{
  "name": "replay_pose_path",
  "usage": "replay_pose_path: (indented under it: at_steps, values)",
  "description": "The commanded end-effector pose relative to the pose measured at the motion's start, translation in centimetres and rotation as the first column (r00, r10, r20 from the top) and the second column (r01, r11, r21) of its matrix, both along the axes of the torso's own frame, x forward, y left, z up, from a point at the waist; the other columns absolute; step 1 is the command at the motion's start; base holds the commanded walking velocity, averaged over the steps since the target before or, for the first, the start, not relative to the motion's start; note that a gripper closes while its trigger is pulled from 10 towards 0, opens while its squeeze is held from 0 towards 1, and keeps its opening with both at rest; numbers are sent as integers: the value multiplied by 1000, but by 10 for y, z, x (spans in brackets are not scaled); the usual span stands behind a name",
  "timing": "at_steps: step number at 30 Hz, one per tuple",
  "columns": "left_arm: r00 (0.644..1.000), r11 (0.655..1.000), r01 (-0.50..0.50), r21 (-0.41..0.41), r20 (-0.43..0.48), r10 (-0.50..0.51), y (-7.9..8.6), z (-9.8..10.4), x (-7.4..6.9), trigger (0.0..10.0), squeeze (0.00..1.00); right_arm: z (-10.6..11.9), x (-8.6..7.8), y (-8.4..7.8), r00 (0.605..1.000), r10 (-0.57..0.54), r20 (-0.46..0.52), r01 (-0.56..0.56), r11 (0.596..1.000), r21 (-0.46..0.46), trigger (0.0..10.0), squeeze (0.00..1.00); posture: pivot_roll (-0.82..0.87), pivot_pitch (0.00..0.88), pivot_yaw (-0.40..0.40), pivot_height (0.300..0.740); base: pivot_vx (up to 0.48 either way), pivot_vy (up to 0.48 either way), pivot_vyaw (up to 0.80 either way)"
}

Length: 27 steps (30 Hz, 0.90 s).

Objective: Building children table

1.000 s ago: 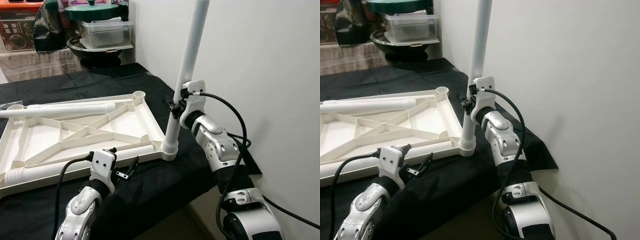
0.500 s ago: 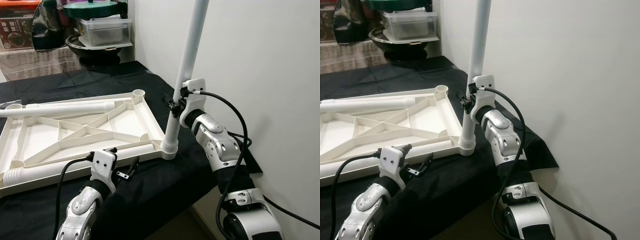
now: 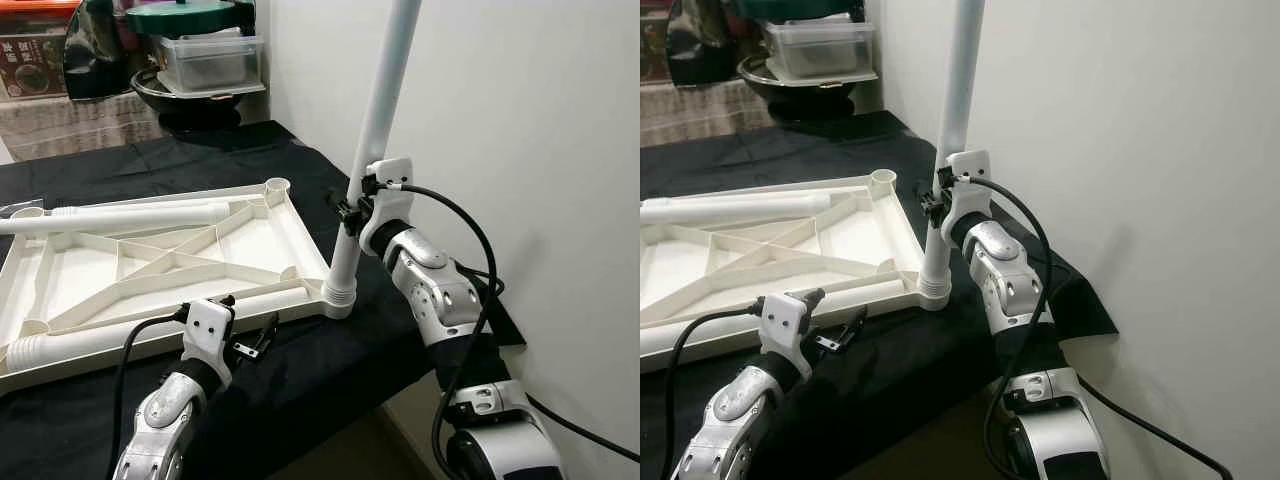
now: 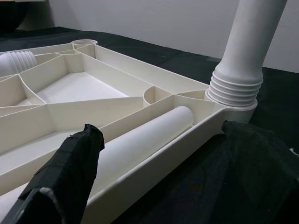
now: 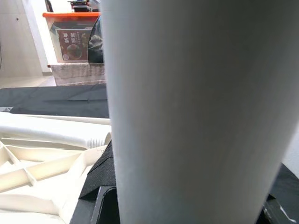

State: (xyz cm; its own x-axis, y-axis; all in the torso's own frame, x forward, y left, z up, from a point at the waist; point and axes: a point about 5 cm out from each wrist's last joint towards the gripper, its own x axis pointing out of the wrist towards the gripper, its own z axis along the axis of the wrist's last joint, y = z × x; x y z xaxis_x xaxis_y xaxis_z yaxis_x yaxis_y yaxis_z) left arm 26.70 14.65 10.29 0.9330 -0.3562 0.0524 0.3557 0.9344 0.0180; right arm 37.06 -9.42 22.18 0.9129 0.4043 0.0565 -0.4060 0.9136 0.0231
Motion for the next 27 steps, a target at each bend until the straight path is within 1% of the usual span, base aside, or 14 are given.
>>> replay_pose_path:
  at_steps: [1, 4, 10, 14, 21, 22, 23, 24, 25, 27]
  values:
    - [1000, 1000, 8, -12, 5, -8, -1, 0, 2, 10000, 0, -24, 0, -3, 995, -28, -95, 25, 999, -25, 10000, 0, -17, 0, -80, 740, 0, 0, 0]
    - [1000, 1000, 14, -12, 6, -14, -2, 0, 2, 10000, 0, -20, 0, -5, 997, -37, -74, 36, 999, -13, 10000, 0, -20, 0, -76, 740, 0, 0, 0]
    - [1000, 1000, 18, -12, 6, -18, -3, 0, 3, 10000, 0, -18, 0, -6, 997, -50, -63, 49, 999, -14, 10000, 0, -21, 0, -74, 740, 0, 0, 0]
    - [1000, 1000, 20, -12, 6, -20, -3, 0, 3, 10000, 0, -16, 0, -6, 997, -50, -55, 49, 999, -10, 10000, 0, -24, 0, -70, 740, 0, 0, 0]
    - [1000, 1000, 22, -15, 8, -22, -4, 1, 4, 10000, 0, -8, -1, -6, 999, -35, -14, 35, 999, -9, 10000, 0, -29, 0, -69, 740, 0, 0, 0]
    - [1000, 1000, 24, -16, 8, -24, -4, 1, 3, 10000, 0, -3, -1, -6, 999, -40, 9, 40, 999, -3, 10000, 949, -29, 0, -69, 740, 0, 0, 0]
    - [1000, 1000, 25, -17, 7, -25, -4, 1, 3, 10000, 0, 1, -2, -7, 998, -44, 33, 44, 999, 5, 10000, 1000, -29, 0, -69, 740, 0, 0, 0]
    - [1000, 999, 27, -17, 5, -26, -5, 0, 3, 10000, 0, 6, -3, -7, 997, -50, 57, 49, 999, 10, 10000, 1000, -33, 0, -66, 740, 0, 0, 0]
    - [1000, 999, 27, -17, 5, -26, -5, 0, 3, 10000, 0, 6, -3, -7, 997, -50, 57, 49, 999, 10, 10000, 1000, -33, 0, -66, 740, 0, 0, 0]
    - [1000, 999, 30, -20, 4, -30, -5, 1, 3, 10000, 0, 15, -6, -7, 993, -50, 105, 49, 999, 20, 10000, 1000, -37, 0, -63, 740, 0, 0, 0]
